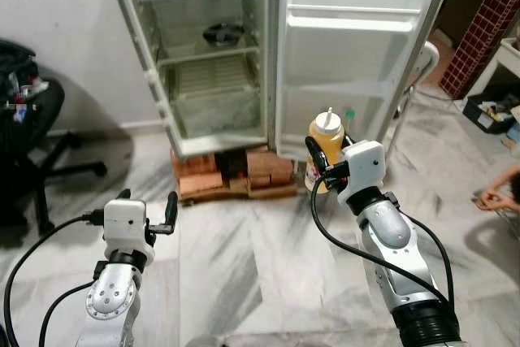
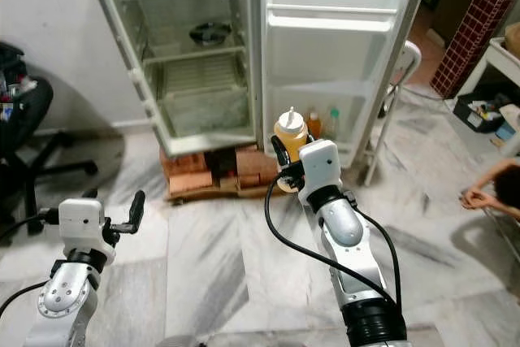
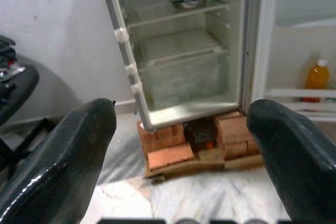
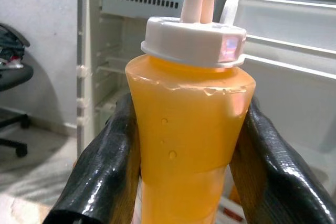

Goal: Restocking fridge

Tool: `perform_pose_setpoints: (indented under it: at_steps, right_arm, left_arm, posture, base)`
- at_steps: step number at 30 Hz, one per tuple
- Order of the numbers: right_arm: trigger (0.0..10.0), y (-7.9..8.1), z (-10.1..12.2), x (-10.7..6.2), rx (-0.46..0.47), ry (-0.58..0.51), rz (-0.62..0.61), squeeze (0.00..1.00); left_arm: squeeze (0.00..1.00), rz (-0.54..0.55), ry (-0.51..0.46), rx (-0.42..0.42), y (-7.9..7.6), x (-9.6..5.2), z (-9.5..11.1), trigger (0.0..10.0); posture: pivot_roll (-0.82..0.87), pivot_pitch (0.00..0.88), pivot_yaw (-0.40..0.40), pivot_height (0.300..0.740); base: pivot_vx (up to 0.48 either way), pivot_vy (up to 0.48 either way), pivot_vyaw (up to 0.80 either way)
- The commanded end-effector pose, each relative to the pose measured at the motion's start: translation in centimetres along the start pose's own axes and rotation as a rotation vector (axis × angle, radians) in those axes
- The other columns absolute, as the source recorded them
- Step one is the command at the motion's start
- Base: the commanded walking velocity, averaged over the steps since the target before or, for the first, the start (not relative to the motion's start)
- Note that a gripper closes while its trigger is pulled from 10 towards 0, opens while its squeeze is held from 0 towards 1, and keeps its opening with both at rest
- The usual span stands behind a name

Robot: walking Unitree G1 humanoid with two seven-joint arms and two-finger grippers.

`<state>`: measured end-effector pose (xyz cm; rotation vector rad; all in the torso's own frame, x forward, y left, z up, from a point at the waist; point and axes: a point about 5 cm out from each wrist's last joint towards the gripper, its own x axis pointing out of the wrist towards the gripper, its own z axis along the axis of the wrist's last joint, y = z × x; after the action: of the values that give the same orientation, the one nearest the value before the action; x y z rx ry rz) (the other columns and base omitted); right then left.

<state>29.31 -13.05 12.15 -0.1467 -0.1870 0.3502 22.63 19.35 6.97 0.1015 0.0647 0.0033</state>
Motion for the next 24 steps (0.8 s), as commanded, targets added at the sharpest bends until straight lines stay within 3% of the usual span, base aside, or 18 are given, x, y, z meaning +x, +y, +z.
perform_pose_setpoints:
  at_steps: [1, 24]
  right_arm:
    - [10.0, 0.85, 0.7, 0.56, 0.0, -0.034, 0.028, 0.0]
    - [10.0, 0.96, 0.59, 0.75, 0.015, -0.033, 0.047, 0.0]
  left_arm:
    - [0.0, 0.015, 0.004, 0.017, 0.73, -0.02, -0.01, 10.0]
    - [0.0, 0.006, -0.004, 0.01, 0.31, 0.5, 0.28, 10.0]
  posture:
    - [0.03, 0.063, 0.019, 0.74]
    - [0.02, 0.063, 0.022, 0.74]
  base:
    - [0.472, 0.0, 0.0]
    - [0.465, 0.0, 0.0]
